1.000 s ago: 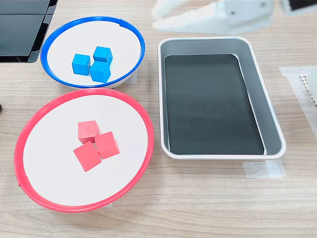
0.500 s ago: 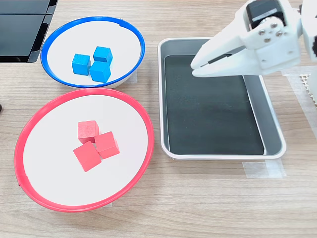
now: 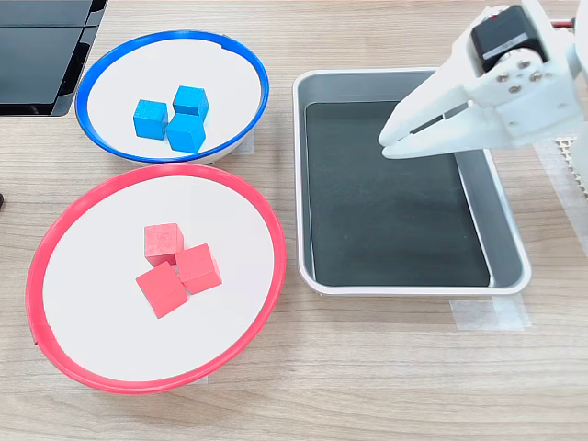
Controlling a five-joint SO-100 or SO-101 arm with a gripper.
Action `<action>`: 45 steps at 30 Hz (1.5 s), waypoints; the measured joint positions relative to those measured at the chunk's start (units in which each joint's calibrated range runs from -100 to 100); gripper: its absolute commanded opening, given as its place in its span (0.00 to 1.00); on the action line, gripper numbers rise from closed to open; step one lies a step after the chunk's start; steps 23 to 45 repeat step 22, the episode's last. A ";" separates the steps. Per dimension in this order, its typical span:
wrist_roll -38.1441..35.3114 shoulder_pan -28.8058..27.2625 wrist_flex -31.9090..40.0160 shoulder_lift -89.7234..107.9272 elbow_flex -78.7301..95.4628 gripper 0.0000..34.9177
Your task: Resolve any anomalies and move all blocks to matching dishes
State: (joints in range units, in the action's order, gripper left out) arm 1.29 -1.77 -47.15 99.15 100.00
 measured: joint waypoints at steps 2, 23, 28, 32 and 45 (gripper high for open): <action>0.00 0.00 0.00 0.00 0.00 0.01; 0.00 0.00 0.00 -0.34 0.00 0.01; 0.00 0.00 0.00 -0.34 0.00 0.01; 0.00 0.00 0.00 -0.34 0.00 0.01; 0.00 0.00 0.00 -0.34 0.00 0.01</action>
